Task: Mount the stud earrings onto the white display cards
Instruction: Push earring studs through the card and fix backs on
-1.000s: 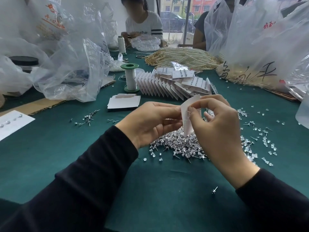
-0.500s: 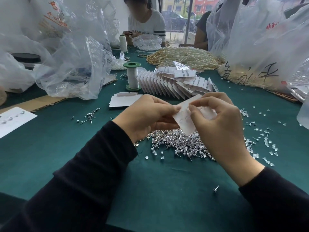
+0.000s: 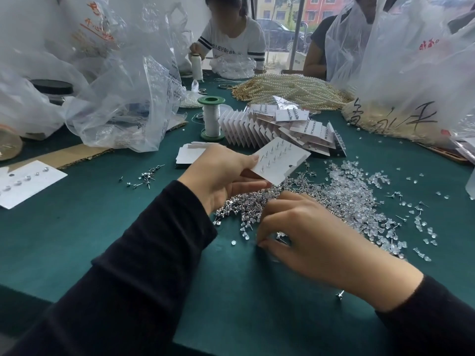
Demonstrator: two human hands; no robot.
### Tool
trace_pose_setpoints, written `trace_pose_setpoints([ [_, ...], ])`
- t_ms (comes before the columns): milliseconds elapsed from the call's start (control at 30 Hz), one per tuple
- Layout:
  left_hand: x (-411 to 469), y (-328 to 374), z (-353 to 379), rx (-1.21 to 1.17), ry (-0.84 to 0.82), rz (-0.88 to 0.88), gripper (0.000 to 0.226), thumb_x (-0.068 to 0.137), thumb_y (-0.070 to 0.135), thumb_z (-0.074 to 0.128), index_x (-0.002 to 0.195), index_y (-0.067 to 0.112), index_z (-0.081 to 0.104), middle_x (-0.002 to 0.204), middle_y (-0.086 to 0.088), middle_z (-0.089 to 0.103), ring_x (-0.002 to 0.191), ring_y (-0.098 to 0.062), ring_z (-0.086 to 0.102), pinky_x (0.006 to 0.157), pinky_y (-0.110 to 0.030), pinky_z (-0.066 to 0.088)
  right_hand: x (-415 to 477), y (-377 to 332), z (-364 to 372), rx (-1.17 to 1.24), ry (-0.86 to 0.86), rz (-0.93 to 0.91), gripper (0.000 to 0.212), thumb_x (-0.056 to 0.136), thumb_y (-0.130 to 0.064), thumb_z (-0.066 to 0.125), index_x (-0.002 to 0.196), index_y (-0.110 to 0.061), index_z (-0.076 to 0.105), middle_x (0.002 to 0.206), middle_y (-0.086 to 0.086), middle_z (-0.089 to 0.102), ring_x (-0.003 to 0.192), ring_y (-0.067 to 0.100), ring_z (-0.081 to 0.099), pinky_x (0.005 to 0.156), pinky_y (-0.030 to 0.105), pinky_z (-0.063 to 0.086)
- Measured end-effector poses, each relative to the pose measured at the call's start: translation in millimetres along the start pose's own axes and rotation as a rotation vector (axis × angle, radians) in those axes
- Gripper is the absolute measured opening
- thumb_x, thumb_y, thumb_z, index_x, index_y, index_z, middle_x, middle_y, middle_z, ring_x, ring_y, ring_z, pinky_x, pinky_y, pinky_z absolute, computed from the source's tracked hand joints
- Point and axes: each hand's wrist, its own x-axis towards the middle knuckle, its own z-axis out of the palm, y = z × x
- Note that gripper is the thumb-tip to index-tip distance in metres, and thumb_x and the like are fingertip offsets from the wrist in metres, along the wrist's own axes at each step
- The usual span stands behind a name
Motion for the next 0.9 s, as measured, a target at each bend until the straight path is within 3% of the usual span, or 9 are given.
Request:
trace_pose_setpoints([
  [200, -1.3, 1.0, 0.5, 0.03, -0.026, -0.009, 0.015, 0.087, -0.001, 0.055, 0.073, -0.007, 0.054, 0.055, -0.013, 0.063, 0.043, -0.018, 0.063, 0.038, -0.019, 0.05, -0.1, 1.1, -0.3, -0.002, 0.008, 0.085, 0.009, 0.079, -0.014, 0.058, 0.08, -0.02, 0.064, 0.084, -0.005, 0.062, 0.089, 0.016, 0.05, 0.08, 0.02, 0.03],
  [267, -1.6, 0.9, 1.0, 0.047, -0.032, -0.008, 0.015, 0.087, -0.001, 0.055, 0.073, -0.006, 0.054, 0.061, -0.015, 0.063, 0.043, -0.017, 0.064, 0.039, -0.019, 0.051, -0.9, 0.8, -0.9, 0.018, -0.014, 0.09, 0.012, 0.079, -0.011, 0.055, 0.081, -0.021, 0.063, 0.083, -0.007, 0.06, 0.089, 0.014, 0.05, 0.079, 0.018, 0.03],
  [500, -0.5, 0.5, 1.1, 0.082, -0.071, -0.027, 0.011, 0.086, -0.004, 0.054, 0.076, -0.007, 0.055, 0.059, -0.013, 0.064, 0.047, -0.016, 0.065, 0.041, -0.02, 0.051, -3.6, -1.1, -0.4, -0.082, -0.013, 0.066, 0.013, 0.082, -0.015, 0.05, 0.084, -0.02, 0.061, 0.089, -0.003, 0.06, 0.092, 0.017, 0.048, 0.08, 0.017, 0.026],
  [667, -0.9, 1.0, 0.9, 0.086, -0.08, -0.035, 0.011, 0.088, -0.001, 0.053, 0.079, -0.007, 0.055, 0.056, -0.011, 0.065, 0.047, -0.017, 0.065, 0.041, -0.02, 0.052, -4.8, -1.6, 0.5, -0.147, -0.005, 0.112, 0.013, 0.083, -0.016, 0.047, 0.085, -0.017, 0.06, 0.09, 0.0, 0.059, 0.091, 0.021, 0.048, 0.079, 0.027, 0.033],
  [900, -1.0, 0.9, 0.6, 0.113, -0.077, -0.026, 0.014, 0.089, 0.0, 0.052, 0.075, -0.004, 0.054, 0.049, -0.008, 0.064, 0.045, -0.016, 0.064, 0.041, -0.021, 0.052, -3.6, -8.3, -3.8, -0.008, 0.025, 0.079, 0.01, 0.081, -0.012, 0.051, 0.086, -0.017, 0.058, 0.088, 0.0, 0.059, 0.087, 0.019, 0.049, 0.075, 0.022, 0.031],
])
